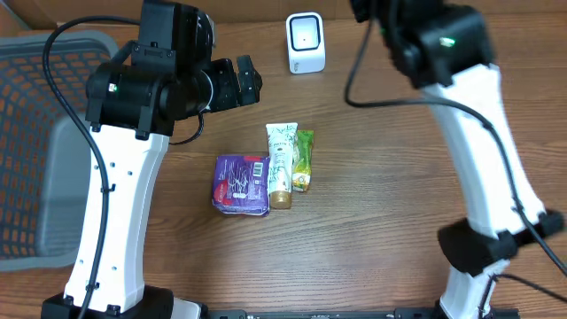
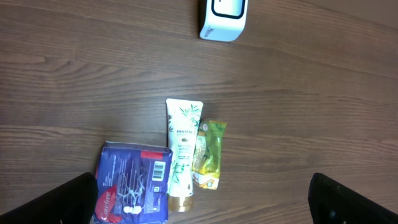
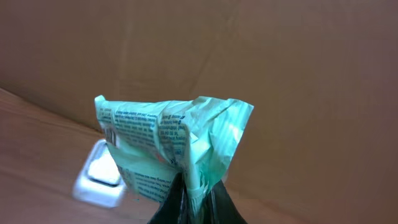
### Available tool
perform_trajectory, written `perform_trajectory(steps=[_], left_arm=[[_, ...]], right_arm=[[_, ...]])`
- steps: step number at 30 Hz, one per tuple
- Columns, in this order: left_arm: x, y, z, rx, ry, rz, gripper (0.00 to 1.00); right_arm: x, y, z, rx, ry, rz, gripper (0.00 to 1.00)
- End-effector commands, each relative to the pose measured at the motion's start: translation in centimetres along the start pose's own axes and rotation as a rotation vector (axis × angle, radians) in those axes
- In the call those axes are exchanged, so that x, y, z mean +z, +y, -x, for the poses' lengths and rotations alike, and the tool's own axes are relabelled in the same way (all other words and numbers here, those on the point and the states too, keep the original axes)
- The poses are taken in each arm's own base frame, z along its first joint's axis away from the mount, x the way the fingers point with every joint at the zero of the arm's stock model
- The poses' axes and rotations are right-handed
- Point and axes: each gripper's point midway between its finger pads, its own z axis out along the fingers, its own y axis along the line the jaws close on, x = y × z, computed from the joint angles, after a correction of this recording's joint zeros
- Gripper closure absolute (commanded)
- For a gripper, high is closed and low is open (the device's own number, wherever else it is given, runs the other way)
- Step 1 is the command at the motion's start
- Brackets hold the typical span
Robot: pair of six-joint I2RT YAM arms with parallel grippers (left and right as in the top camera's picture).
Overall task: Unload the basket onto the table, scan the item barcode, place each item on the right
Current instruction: 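Carry the wipes pack up to the white scanner and hold it there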
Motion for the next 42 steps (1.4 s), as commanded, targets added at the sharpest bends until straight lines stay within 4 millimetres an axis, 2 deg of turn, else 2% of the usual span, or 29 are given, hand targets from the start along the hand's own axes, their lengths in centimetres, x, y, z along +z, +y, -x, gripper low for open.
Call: perform_trajectory(steps=[1,10,11,17,24,31,36,42], left_arm=[[-0.2,0.1,0.0,0.016,-0.002,-0.003,0.00],[-0.2,0.1,0.0,0.016,-0.002,-0.003,0.01],[-0.2,0.1,0.0,0.016,-0.002,-0.003,0.01],[-0.2,0.1,0.0,0.016,-0.002,-0.003,0.00],[-0.2,0.1,0.0,0.016,-0.002,-0.003,0.01],[-0.2,0.1,0.0,0.016,-0.002,-0.003,0.00],[-0.2,0.1,0.0,0.016,-0.002,-0.003,0.00],[-0.2,0.1,0.0,0.016,-0.002,-0.003,0.00]], right_arm=[[3.2,-0.1,-1.2,-0.217,0.048,-0.105,0.96],[10.9,3.5,-1.9,-0.385,-0.015,-0.123,0.96],[12.7,4.6,-2.6,-0.452,-0.016,-0.120,0.96],[16.4,7.1,-5.5,-0.584,0.018,-0.101,0.96],[18.3,9.9,-7.2,-0.701,0.033,-0.075,0.96],[18.3,12.0,-7.0,-0.718,0.014,-0.070,0.96],[18.8,12.9,-7.7,-0.724,0.010,-0.070,0.96],[19.6,13.3,-10.1,-0.769,0.061,-0.076,0.96]])
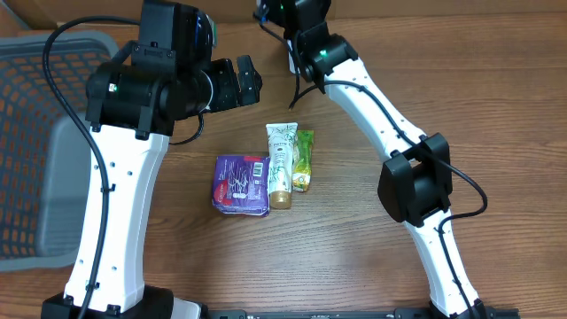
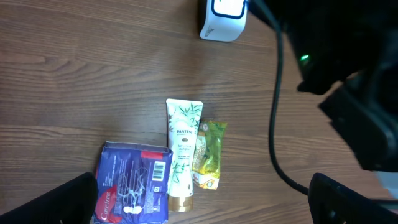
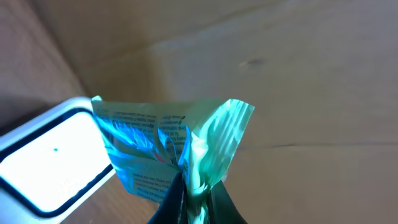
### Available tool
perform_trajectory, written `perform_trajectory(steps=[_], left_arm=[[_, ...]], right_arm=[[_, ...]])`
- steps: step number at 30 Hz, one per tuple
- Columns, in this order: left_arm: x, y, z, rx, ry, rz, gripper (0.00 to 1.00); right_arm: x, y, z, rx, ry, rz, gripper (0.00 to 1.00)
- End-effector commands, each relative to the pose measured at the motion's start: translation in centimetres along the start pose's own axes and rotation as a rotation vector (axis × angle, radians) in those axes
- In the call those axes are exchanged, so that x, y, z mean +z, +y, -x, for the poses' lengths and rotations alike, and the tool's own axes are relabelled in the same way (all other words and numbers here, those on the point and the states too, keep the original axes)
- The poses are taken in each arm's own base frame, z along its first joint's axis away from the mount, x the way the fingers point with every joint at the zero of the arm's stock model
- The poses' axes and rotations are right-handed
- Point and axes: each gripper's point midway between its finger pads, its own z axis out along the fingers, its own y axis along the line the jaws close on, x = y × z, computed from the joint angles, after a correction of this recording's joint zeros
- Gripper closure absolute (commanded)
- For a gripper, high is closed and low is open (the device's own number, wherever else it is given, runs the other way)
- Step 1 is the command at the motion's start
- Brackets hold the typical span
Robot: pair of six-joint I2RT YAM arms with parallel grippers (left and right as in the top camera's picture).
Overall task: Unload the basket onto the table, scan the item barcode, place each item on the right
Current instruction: 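Carry the wipes pack up to the white scanner and hold it there, then bring the wipes pack back right and drop it on the table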
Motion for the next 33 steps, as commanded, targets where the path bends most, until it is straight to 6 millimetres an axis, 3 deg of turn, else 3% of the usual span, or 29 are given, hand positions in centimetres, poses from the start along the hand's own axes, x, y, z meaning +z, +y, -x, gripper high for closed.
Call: perform_trajectory(steps=[1,16,20,26,29,33], left_arm=[[-0.2,0.1,0.0,0.016,-0.002,-0.003,0.00],[-0.2,0.1,0.0,0.016,-0.002,-0.003,0.00],[-0.2,0.1,0.0,0.016,-0.002,-0.003,0.00],[-0.2,0.1,0.0,0.016,-0.002,-0.003,0.01],[-0.2,0.1,0.0,0.016,-0.002,-0.003,0.01],[-0.2,0.1,0.0,0.016,-0.002,-0.003,0.00]], right_arm=[[0.5,0.2,-1.2,-0.011,0.044,-0.022,0.96],[0.1,0.3,-1.3,-0.037,0.076,-0.037,0.96],[-1.0,0.1,-0.8,0.010,0.051,0.011,0.96],[-4.9,-3.2,0.5,0.169,-0.039,0.078,0.96],[-8.1,-5.7,1.5,0.287,-0.119,0.136,0.96],[-12.1,-9.3,0.0,0.485,-0.101,0.154,0.96]])
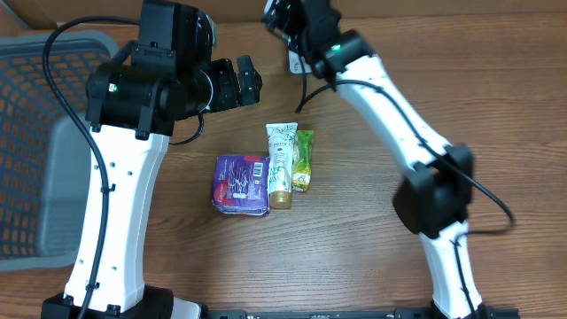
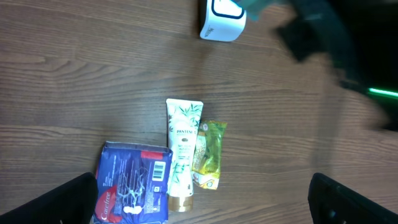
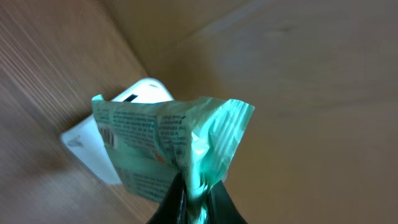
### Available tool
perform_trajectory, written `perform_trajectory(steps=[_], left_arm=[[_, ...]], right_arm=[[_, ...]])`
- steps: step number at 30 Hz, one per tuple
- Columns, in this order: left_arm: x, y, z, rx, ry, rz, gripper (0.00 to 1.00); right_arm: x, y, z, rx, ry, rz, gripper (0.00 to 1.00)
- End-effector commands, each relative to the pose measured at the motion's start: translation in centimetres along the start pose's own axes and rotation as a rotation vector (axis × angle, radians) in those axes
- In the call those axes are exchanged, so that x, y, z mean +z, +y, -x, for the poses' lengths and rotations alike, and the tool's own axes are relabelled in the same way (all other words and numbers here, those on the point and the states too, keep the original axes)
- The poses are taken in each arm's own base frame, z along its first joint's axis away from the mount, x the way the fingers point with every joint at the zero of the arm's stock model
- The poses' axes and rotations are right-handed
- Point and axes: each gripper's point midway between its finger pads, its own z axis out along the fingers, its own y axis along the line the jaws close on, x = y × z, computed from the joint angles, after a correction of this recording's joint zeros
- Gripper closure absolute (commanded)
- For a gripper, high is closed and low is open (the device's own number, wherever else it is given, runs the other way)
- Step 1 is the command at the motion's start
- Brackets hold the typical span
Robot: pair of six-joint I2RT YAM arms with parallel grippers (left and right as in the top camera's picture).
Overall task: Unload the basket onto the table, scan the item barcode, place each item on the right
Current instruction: 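Bring the wipes pack back right and drop it on the table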
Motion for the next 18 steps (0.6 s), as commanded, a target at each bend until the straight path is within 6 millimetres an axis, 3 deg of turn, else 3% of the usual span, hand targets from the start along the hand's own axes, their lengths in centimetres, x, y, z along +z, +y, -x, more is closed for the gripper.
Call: perform_trajectory(steps=[1,4,9,11,14,18], left_arm=[[-0.2,0.1,0.0,0.016,-0.002,-0.003,0.00],[-0.2,0.1,0.0,0.016,-0.002,-0.003,0.00],[-0.2,0.1,0.0,0.016,-0.002,-0.003,0.00],[-0.2,0.1,0.0,0.016,-0.002,-0.003,0.00],[-0.2,0.1,0.0,0.016,-0.002,-0.003,0.01],[-0.2,0.1,0.0,0.016,-0.002,-0.003,0.01]], right_arm=[[-9.8,-8.1,1.9,0.354,-0.134,-0.056,0.96],[-12.3,-8.4,-0.5,0.624,-0.078,0.021,0.96],[-15.6,-4.4,-6.1,1.006,0.146,0.348,0.96],[-16.4,-2.8,-9.4,1.135,0.297,0.450,0.96],[-16.5,-1.2,-14.0,1.265,0.490,0.522,0.96],[-14.1,0.5,-19.7,1.374,0.648,0.505,0.96]])
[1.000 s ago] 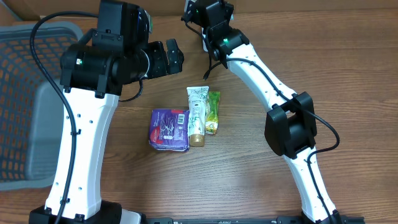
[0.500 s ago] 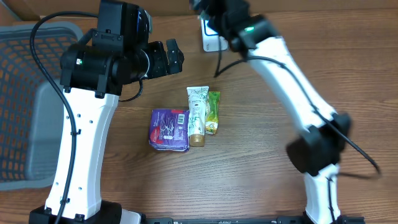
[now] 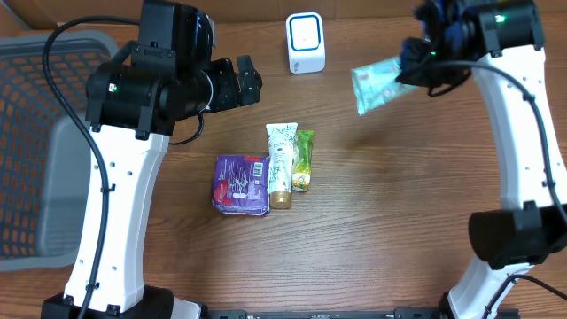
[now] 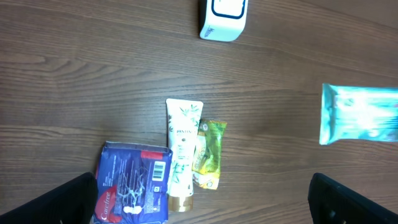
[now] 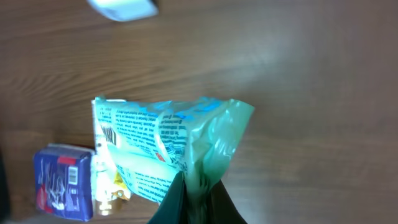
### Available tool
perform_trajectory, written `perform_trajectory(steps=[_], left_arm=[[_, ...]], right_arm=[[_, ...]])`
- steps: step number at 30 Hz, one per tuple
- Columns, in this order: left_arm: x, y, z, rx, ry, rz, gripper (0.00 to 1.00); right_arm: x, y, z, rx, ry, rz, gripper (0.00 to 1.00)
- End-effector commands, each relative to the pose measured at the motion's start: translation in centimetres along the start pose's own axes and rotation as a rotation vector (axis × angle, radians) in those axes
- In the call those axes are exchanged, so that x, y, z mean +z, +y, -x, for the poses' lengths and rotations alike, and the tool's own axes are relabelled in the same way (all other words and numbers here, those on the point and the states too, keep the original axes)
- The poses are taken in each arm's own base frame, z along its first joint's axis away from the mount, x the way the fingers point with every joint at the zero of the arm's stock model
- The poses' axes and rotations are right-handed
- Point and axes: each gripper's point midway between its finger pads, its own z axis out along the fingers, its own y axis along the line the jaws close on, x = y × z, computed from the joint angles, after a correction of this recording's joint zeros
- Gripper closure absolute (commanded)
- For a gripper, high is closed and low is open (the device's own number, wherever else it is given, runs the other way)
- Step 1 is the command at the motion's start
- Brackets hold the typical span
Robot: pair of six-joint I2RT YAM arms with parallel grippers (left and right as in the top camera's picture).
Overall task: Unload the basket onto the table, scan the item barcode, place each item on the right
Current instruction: 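Bring the wipes pack back right and drop it on the table, then move the right gripper left over the green tea snack bar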
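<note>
A teal packet [image 3: 376, 84] with a printed barcode side [image 5: 152, 149] hangs above the table, right of the white scanner [image 3: 306, 42]. My right gripper [image 5: 198, 194] is shut on its crimped end. The packet also shows at the right edge of the left wrist view [image 4: 357, 122], with the scanner [image 4: 224, 18] at the top. My left gripper [image 4: 202, 193] is open wide high over the table, with nothing between its fingers [image 4: 62, 199].
A purple pad pack [image 3: 240, 184], a white Pantene tube [image 3: 281, 164] and a yellow-green sachet [image 3: 303, 159] lie side by side mid-table. A grey basket [image 3: 35, 133] stands at the left edge.
My right gripper has moved with the teal packet from right by the scanner to a spot over the table to the scanner's right. The left arm has not moved.
My right gripper held the teal packet high at the back right. Then the packet was close in front of the scanner's face, and it stayed near the scanner. Now it hangs away to the right. The left gripper stayed open over the three lying items.
</note>
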Motion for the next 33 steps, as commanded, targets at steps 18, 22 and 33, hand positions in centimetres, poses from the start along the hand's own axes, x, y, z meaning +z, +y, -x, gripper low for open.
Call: perform_trajectory(steps=[18,22,33], left_arm=[[-0.2,0.1,0.0,0.016,-0.002,-0.003,0.00],[-0.2,0.1,0.0,0.016,-0.002,-0.001,0.00],[-0.2,0.1,0.0,0.016,-0.002,-0.003,0.00]], right_arm=[[10.7,-15.6,-7.2,0.487,0.227,-0.176,0.39],[10.5,-15.5,-7.5,0.475,0.240,-0.175,0.36],[9.2,-5.7,-7.6,0.205,0.240,-0.089,0.42]])
